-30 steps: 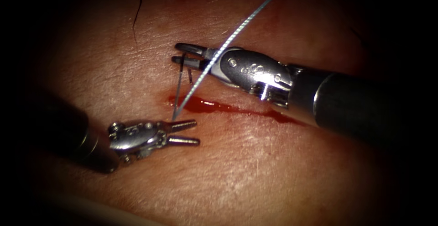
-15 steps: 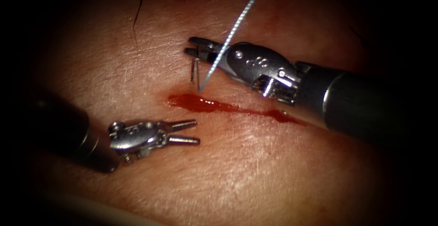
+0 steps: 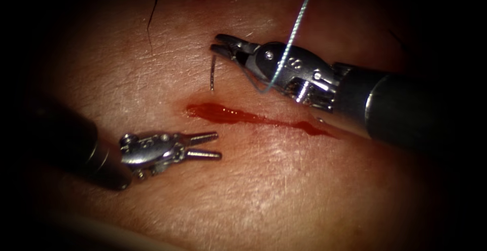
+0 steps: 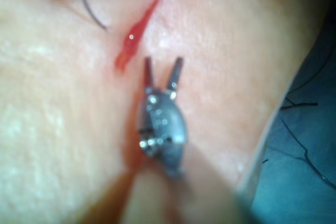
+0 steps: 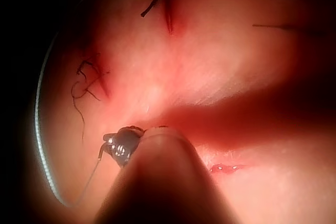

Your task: Wound Closure

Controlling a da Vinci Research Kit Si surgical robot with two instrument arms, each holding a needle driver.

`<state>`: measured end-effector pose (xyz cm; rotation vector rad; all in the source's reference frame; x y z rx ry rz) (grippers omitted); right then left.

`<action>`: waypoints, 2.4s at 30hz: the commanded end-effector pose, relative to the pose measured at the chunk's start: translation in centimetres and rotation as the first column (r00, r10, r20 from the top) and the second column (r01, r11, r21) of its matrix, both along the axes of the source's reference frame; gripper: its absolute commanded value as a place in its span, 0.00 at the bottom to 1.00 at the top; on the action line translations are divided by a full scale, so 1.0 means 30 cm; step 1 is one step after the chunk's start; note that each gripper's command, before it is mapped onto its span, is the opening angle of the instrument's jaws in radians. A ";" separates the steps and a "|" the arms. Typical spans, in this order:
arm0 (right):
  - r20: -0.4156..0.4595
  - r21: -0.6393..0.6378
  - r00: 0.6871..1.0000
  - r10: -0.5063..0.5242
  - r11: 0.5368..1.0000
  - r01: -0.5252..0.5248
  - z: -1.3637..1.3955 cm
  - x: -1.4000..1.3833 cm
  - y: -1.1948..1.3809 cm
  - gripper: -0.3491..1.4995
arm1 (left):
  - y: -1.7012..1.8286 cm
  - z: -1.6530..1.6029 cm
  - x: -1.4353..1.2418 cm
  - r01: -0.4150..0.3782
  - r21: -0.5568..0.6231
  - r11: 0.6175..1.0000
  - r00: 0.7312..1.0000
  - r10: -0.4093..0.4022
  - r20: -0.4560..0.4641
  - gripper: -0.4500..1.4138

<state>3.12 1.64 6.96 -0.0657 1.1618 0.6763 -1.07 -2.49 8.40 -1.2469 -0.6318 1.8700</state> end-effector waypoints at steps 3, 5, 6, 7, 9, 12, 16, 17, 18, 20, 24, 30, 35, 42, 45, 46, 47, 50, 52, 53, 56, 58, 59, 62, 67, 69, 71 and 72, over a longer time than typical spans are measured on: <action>0.017 0.057 0.998 -0.061 0.997 0.060 0.0044 0.0042 -0.0022 0.00 | -0.003 0.002 0.0002 -0.001 0.004 1.000 1.000 0.001 -0.002 0.45; 0.040 0.126 0.993 -0.109 0.987 0.103 0.0059 0.0048 -0.0031 0.00 | -0.003 0.001 0.0001 -0.001 0.004 1.000 1.000 0.001 -0.002 0.45; 0.051 0.151 0.992 -0.119 0.982 0.110 0.0062 0.0049 -0.0033 0.00 | -0.003 0.001 0.0001 -0.001 0.005 1.000 1.000 0.001 -0.002 0.45; 0.068 0.231 0.989 -0.130 0.967 0.111 0.0065 0.0048 -0.0032 0.00 | -0.003 0.001 0.0001 -0.001 0.005 1.000 1.000 0.001 -0.002 0.45; 0.082 0.304 0.991 -0.104 0.950 0.075 0.0060 0.0045 -0.0025 0.00 | -0.003 0.001 0.0001 -0.001 0.005 1.000 1.000 0.001 -0.002 0.45; 0.155 0.405 0.985 -0.072 0.914 0.003 0.0046 0.0052 -0.0019 0.00 | -0.003 0.001 0.0001 -0.001 0.005 1.000 1.000 0.001 -0.002 0.45; 0.201 0.438 0.974 -0.104 0.899 0.006 0.0054 0.0064 -0.0023 0.00 | -0.003 0.001 0.0001 -0.001 0.005 1.000 1.000 0.001 -0.002 0.45; 0.210 0.459 0.969 -0.131 0.888 0.020 0.0055 0.0067 -0.0022 0.00 | -0.003 0.001 0.0001 -0.001 0.005 1.000 1.000 0.001 -0.002 0.45; 0.208 0.471 0.968 -0.139 0.882 0.026 0.0055 0.0069 -0.0022 0.00 | -0.003 0.001 0.0001 -0.001 0.005 1.000 1.000 0.001 -0.002 0.45; 0.201 0.525 0.966 -0.164 0.850 0.035 0.0053 0.0074 -0.0024 0.00 | -0.003 0.001 0.0001 -0.001 0.005 1.000 1.000 0.001 -0.002 0.45; 0.192 0.606 0.963 -0.190 0.795 0.036 0.0052 0.0084 -0.0036 0.00 | -0.003 0.001 0.0001 0.000 0.005 1.000 1.000 0.001 -0.002 0.45; 0.172 0.725 0.961 -0.217 0.688 0.025 0.0042 0.0097 -0.0056 0.00 | -0.003 0.001 0.0000 0.000 0.005 1.000 1.000 0.000 -0.002 0.45; 0.178 0.827 0.959 -0.223 0.562 -0.023 0.0026 0.0110 -0.0079 0.00 | -0.003 0.001 0.0000 0.000 0.005 1.000 1.000 0.000 -0.002 0.45; 0.142 0.867 0.956 -0.258 0.498 0.006 0.0010 0.0128 -0.0098 0.00 | -0.003 0.001 0.0000 0.000 0.005 1.000 1.000 0.000 -0.002 0.44; 0.125 0.877 0.954 -0.272 0.480 0.022 0.0013 0.0134 -0.0100 0.00 | -0.003 0.001 0.0000 0.000 0.005 1.000 1.000 0.000 -0.002 0.44; 0.114 0.881 0.953 -0.279 0.471 0.033 0.0015 0.0135 -0.0103 0.00 | -0.004 0.001 0.0000 0.000 0.005 1.000 1.000 0.000 -0.003 0.44; 0.107 0.887 0.952 -0.285 0.461 0.038 0.0016 0.0136 -0.0105 0.00 | -0.004 0.001 0.0001 0.000 0.005 1.000 1.000 0.000 -0.003 0.44; 0.099 0.899 0.948 -0.302 0.436 0.045 0.0019 0.0135 -0.0115 0.00 | -0.004 0.002 0.0003 -0.003 0.004 1.000 1.000 0.003 -0.005 0.44; 0.078 0.911 0.942 -0.328 0.406 0.066 0.0017 0.0130 -0.0130 0.00 | -0.004 0.002 0.0008 -0.008 0.005 1.000 1.000 0.008 -0.009 0.44; 0.071 0.916 0.941 -0.332 0.396 0.071 0.0015 0.0128 -0.0136 0.00 | -0.004 0.002 0.0011 -0.008 0.005 1.000 1.000 0.008 -0.008 0.44; 0.044 0.931 0.935 -0.353 0.353 0.089 0.0005 0.0123 -0.0161 0.00 | -0.003 0.002 0.0020 -0.014 0.006 1.000 1.000 0.015 -0.012 0.44; 0.035 0.937 0.932 -0.360 0.336 0.094 0.0001 0.0125 -0.0172 0.00 | -0.003 0.002 0.0022 -0.018 0.007 1.000 1.000 0.018 -0.010 0.44; 0.032 0.940 0.931 -0.363 0.327 0.095 0.0001 0.0127 -0.0177 0.00 | -0.003 0.002 0.0023 -0.018 0.007 1.000 1.000 0.018 -0.009 0.44; 0.020 0.947 0.925 -0.378 0.304 0.104 0.0008 0.0135 -0.0191 0.00 | -0.003 0.002 0.0027 -0.020 0.007 1.000 1.000 0.020 -0.011 0.44; -0.021 0.953 0.914 -0.405 0.269 0.141 0.0021 0.0139 -0.0228 0.00 | -0.005 0.002 0.0050 -0.032 0.015 0.999 0.999 0.032 -0.020 0.43; -0.026 0.955 0.910 -0.414 0.258 0.145 0.0020 0.0138 -0.0242 0.00 | -0.004 0.003 0.0050 -0.032 0.014 0.999 0.999 0.033 -0.020 0.43; -0.031 0.959 0.908 -0.418 0.243 0.144 0.0019 0.0137 -0.0260 0.00 | -0.004 0.003 0.0047 -0.032 0.014 0.999 0.999 0.032 -0.021 0.43; -0.037 0.961 0.907 -0.420 0.235 0.148 0.0018 0.0137 -0.0273 0.00 | -0.004 0.003 0.0046 -0.031 0.014 0.999 0.999 0.032 -0.021 0.43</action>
